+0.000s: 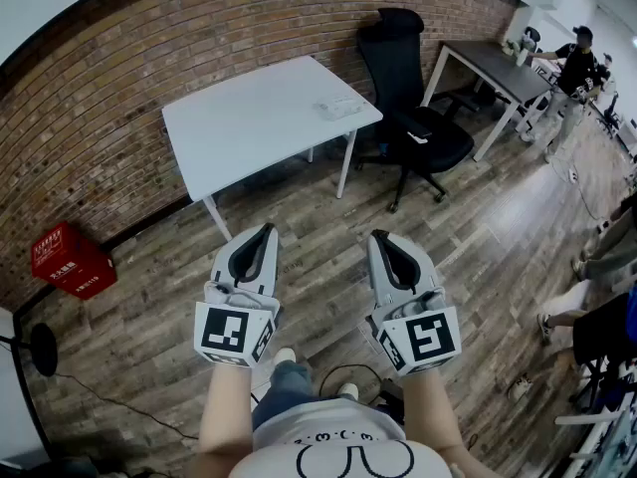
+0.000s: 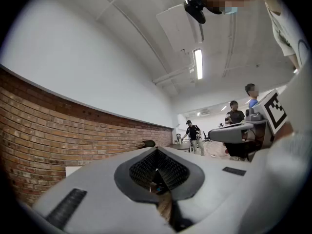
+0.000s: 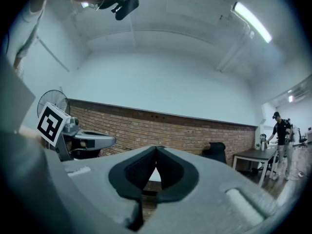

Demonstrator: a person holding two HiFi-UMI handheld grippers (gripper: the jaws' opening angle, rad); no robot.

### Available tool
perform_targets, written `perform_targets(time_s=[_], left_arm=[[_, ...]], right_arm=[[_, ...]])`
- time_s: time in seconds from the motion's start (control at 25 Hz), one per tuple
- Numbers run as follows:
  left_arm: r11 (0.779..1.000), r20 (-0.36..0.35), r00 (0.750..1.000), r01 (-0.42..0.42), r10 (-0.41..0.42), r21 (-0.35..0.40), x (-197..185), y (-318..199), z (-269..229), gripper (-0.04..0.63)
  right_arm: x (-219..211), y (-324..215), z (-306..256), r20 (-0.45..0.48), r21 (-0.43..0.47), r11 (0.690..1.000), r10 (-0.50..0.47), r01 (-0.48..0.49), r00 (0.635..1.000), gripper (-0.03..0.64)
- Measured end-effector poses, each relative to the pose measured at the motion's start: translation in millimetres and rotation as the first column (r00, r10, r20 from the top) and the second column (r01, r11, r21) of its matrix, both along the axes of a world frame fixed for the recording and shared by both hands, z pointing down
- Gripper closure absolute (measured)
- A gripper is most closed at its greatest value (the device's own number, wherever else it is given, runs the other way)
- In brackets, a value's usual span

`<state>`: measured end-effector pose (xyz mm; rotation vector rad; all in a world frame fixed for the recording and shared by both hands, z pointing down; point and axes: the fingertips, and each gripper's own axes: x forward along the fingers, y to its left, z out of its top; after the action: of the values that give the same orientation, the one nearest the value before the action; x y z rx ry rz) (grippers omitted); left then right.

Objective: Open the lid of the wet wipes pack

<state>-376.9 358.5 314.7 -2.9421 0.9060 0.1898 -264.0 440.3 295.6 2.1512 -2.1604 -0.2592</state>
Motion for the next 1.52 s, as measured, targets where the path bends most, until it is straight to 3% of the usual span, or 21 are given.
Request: perform_targets(time_s=[0.4, 0.8, 1.04, 1.52], left_arm=[[0.997, -0.013, 0.997, -0.078, 0.078, 0.012, -10, -113, -7, 0.597], [0.994, -0.014, 0.994, -0.110, 0.110, 0.002, 20, -170, 3, 0.597], [0.995, 0.007, 0.995, -0.097, 0.097, -0.012, 74, -211, 14, 0.597], [0.999, 0.004, 1.000, -0.002, 0.002, -0.035, 239, -321, 4, 0.597]], right_arm=[[-15, -102, 5, -0.005, 0.003, 0.995, 0.099, -0.099, 0.995, 0.617], [24, -153, 4, 0.001, 0.008, 0.990, 0.144, -0.144, 0.990, 0.617], [84, -196, 19, 0.034, -0.004, 0.992, 0.125, -0.124, 0.992, 0.617], [247, -317, 10, 0.035, -0.025, 1.000, 0.003, -0.002, 0.999, 0.617]])
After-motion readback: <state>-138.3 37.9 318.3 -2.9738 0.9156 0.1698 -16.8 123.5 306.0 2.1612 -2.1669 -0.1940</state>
